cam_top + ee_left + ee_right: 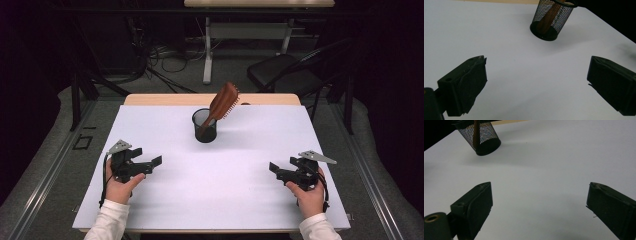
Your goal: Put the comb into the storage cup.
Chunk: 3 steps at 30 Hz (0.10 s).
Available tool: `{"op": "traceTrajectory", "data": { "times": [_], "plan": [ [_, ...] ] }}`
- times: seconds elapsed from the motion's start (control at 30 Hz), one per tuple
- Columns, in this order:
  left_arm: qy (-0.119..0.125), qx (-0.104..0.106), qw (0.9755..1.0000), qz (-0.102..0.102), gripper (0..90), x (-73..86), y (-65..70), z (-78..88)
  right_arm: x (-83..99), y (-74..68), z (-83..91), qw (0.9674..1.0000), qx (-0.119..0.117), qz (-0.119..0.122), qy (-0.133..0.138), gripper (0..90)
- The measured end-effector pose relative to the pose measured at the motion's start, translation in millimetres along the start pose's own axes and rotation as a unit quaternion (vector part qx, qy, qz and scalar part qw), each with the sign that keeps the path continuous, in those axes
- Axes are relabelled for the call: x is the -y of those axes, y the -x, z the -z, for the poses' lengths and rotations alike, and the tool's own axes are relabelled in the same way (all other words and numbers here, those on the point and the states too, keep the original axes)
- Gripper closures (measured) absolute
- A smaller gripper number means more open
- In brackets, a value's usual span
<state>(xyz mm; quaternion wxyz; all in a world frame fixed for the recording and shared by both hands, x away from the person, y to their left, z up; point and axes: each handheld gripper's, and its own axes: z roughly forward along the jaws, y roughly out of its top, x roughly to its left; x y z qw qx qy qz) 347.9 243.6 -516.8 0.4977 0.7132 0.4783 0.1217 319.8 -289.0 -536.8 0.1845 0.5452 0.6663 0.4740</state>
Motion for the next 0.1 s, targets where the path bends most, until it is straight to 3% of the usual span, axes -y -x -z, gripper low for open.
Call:
{"op": "traceTrajectory", "data": {
  "times": [0.1],
  "plan": [
    [0.0, 0.0, 1.0, 0.0, 2.5, -0.1, -1.1, -0.5, 0.4, 1.3, 0.7, 1.0, -0.001, -0.007, 0.001, 6.6]
  ]
}}
